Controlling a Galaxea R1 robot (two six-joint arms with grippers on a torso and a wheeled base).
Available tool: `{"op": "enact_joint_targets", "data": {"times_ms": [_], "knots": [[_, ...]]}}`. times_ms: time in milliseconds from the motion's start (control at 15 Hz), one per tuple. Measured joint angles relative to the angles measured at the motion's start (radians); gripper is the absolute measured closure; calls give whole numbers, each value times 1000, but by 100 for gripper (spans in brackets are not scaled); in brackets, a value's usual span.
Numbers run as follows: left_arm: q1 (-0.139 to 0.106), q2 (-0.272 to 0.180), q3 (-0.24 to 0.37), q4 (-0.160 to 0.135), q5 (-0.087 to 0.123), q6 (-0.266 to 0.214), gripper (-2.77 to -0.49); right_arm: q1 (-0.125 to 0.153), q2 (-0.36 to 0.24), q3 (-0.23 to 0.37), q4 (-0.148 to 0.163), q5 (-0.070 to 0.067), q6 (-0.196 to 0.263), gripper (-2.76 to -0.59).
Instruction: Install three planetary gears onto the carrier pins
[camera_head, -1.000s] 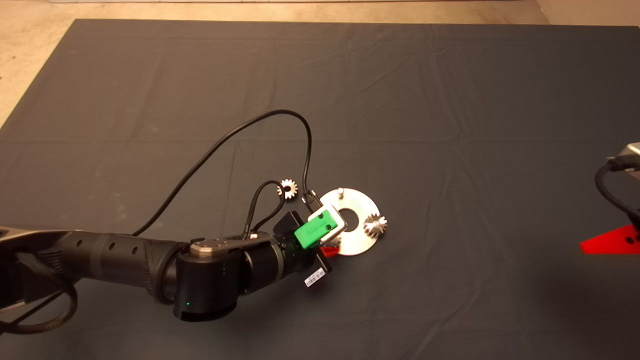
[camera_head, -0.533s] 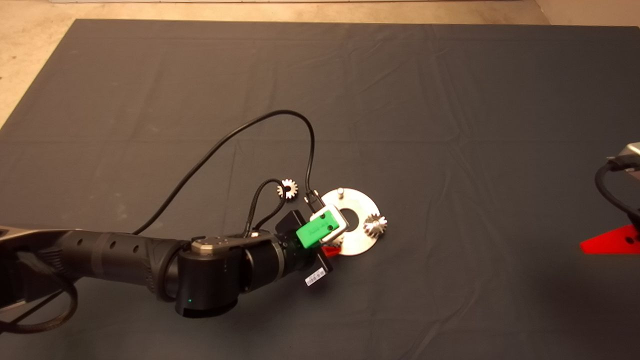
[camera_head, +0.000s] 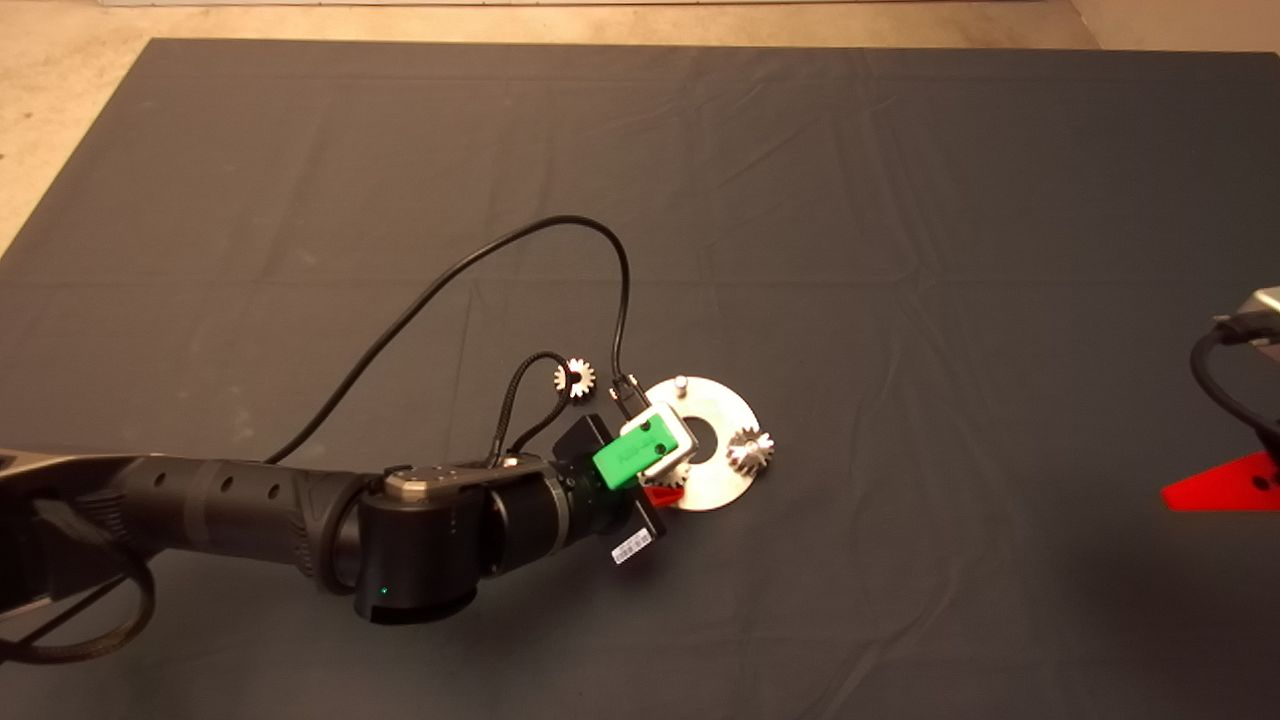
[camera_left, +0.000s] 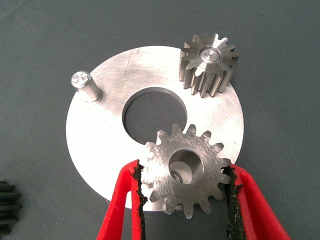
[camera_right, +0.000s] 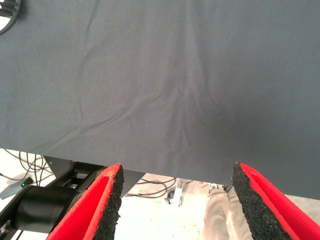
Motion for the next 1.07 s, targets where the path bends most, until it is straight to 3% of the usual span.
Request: {"op": "enact_joint_targets", "data": {"times_ms": [333, 533, 1067], "knots": [[0, -11, 0, 1, -7, 0, -70, 0, 0, 0, 0, 0, -5, -160], [0, -35, -2, -2, 11, 0, -69, 0, -2, 1, 0, -1, -7, -160], [0, -39, 1, -2, 19, -1, -70, 0, -2, 1, 0, 0, -7, -160]]}}
